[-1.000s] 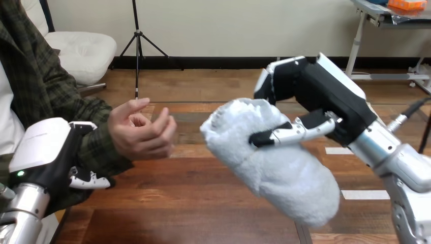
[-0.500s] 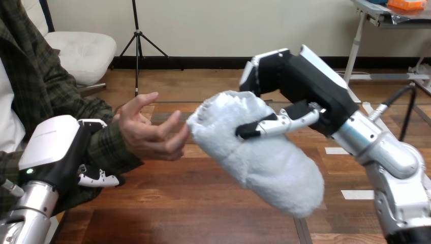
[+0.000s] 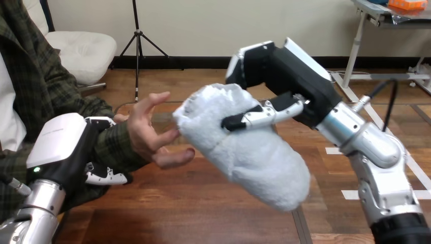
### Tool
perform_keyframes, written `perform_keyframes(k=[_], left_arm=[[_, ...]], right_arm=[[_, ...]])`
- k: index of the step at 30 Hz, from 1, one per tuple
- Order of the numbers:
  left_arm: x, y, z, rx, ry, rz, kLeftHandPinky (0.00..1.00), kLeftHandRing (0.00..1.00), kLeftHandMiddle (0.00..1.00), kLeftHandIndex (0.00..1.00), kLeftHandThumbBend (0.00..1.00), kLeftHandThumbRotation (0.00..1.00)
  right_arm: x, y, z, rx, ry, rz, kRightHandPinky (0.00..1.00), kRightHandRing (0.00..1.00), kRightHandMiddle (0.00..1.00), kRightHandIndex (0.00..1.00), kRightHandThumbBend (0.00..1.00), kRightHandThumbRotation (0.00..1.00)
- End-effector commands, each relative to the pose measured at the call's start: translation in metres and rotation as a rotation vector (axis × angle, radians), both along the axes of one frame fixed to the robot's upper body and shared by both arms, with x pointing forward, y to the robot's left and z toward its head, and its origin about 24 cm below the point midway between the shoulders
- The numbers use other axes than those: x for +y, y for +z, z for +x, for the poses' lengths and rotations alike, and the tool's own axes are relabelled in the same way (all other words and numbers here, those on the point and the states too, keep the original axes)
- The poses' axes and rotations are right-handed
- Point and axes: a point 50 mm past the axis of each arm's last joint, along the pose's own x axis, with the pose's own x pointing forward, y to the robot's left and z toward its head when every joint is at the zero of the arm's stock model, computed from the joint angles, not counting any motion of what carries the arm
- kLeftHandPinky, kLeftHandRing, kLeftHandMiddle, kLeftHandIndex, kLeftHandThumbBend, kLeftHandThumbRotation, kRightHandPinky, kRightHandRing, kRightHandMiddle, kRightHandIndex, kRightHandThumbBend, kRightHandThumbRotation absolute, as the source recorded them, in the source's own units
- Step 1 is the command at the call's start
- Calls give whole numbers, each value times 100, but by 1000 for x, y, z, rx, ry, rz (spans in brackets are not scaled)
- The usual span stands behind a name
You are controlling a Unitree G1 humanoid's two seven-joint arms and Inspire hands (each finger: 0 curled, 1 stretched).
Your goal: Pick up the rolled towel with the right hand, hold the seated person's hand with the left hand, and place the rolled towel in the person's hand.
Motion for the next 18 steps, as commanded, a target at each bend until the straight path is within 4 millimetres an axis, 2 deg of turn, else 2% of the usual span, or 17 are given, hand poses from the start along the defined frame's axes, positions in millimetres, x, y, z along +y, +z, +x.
perform_keyframes(k=[1,18], left_arm=[[-14,17,7,-82,-52,-42,44,50,54,54,92,0],[-25,21,6,-131,-105,-107,41,47,52,53,94,0]], right_arm=[[17,39,10,-126,25,31,17,23,30,35,82,0],[34,48,16,-157,24,-30,16,21,28,32,81,0]])
